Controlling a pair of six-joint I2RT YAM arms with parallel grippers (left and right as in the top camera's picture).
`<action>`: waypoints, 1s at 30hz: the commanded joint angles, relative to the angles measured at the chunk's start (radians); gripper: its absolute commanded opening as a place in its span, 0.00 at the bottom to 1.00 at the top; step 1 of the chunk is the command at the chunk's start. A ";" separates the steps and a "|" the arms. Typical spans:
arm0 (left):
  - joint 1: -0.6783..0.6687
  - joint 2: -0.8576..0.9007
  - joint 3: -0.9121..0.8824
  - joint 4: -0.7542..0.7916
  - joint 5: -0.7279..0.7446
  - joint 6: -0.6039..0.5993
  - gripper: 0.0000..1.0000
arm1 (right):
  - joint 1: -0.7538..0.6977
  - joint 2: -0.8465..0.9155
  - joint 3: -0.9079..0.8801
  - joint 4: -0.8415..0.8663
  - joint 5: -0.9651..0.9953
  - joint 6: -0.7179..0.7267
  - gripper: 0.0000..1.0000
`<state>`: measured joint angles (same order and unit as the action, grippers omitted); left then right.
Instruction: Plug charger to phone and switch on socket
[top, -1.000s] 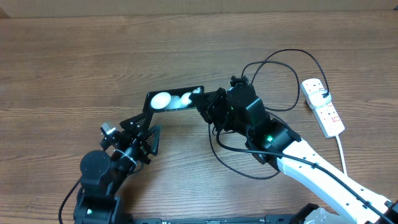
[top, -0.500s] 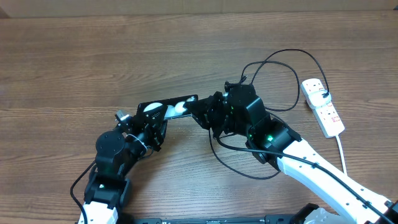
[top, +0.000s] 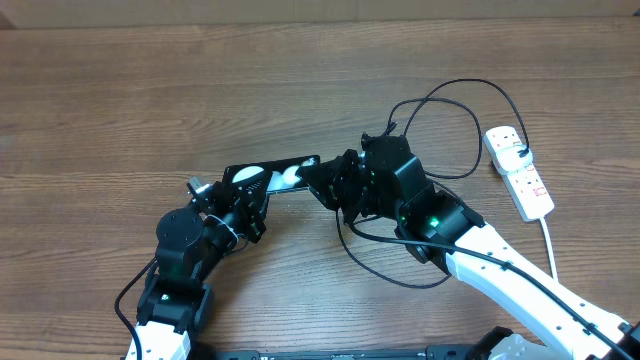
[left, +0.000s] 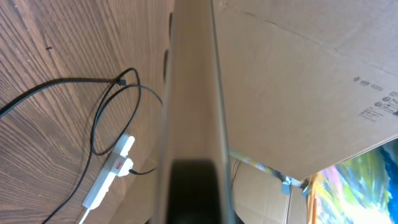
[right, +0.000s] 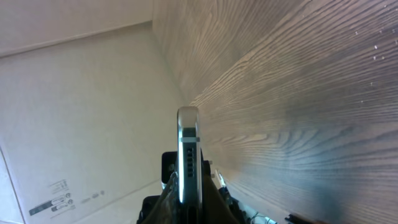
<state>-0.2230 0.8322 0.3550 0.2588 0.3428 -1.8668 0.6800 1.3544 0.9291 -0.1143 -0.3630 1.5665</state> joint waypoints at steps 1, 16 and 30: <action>0.000 0.004 0.001 -0.021 -0.072 0.050 0.04 | 0.007 -0.029 0.041 0.005 -0.080 0.008 0.15; 0.000 0.147 0.001 -0.112 -0.098 0.127 0.04 | 0.007 -0.028 0.041 -0.187 0.477 -0.522 0.74; 0.135 0.332 0.104 -0.096 0.540 0.238 0.04 | -0.179 -0.028 0.041 -0.370 0.599 -0.835 1.00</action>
<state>-0.1089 1.1439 0.3813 0.1474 0.6594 -1.6932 0.5629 1.3506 0.9371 -0.4847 0.3027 0.7841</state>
